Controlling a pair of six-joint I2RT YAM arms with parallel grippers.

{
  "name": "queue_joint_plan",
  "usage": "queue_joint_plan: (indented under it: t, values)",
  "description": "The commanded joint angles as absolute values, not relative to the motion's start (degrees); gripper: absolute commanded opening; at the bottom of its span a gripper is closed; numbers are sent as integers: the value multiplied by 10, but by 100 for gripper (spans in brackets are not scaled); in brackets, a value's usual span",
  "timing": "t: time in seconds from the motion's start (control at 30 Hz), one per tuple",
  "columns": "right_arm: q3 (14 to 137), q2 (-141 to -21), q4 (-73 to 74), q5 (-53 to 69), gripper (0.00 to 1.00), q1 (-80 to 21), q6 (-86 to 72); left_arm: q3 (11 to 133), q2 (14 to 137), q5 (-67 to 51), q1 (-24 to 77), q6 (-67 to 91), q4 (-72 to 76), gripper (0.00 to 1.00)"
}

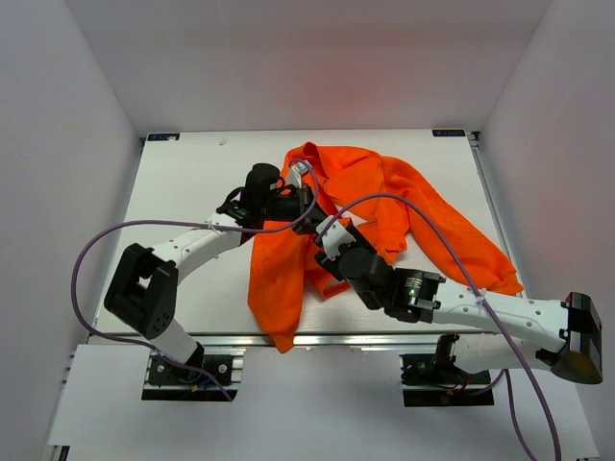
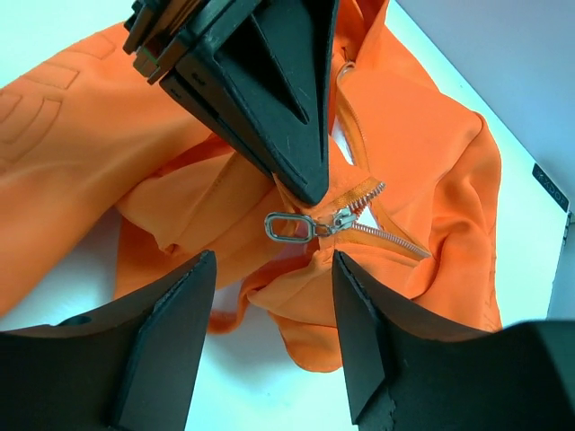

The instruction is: Zip up the jacket

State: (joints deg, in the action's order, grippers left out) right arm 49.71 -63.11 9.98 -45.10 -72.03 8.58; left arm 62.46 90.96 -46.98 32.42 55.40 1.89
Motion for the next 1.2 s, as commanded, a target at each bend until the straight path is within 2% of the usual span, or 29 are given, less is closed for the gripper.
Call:
queue_joint_plan:
  t: [0.0,0.2,0.47,0.5,0.57,0.6,0.7,0.87,0.9,0.93,0.97,1.17]
  values:
    - [490,-621,43,-464,59,-722,84,627,868,-470,322,560,40,0]
    - [494,-644,45,-462,56,-722,86,626,866,-465,322,562,39,0]
    - [510,-672,44,-526,53,-721,70,623,856,-461,322,562,39,0]
    - [510,-671,41,-527,44,-720,70,622,855,-461,322,562,38,0]
    - [508,-668,36,-534,36,-720,67,621,853,-461,322,561,38,0]
    - [507,-667,35,-534,27,-719,68,621,853,-460,322,560,38,0]
    - [510,-655,34,-498,21,-718,68,621,854,-456,322,559,35,0]
    - [507,-628,46,-435,19,-715,62,614,860,-455,322,557,39,0]
    - [506,-623,48,-419,13,-710,53,614,861,-454,322,555,38,0]
    - [506,-616,52,-409,3,-707,48,612,861,-454,322,554,38,0]
    - [505,-614,58,-397,0,-698,42,611,860,-457,322,553,40,0]
    - [496,-599,63,-384,0,-674,31,599,855,-466,323,554,54,0]
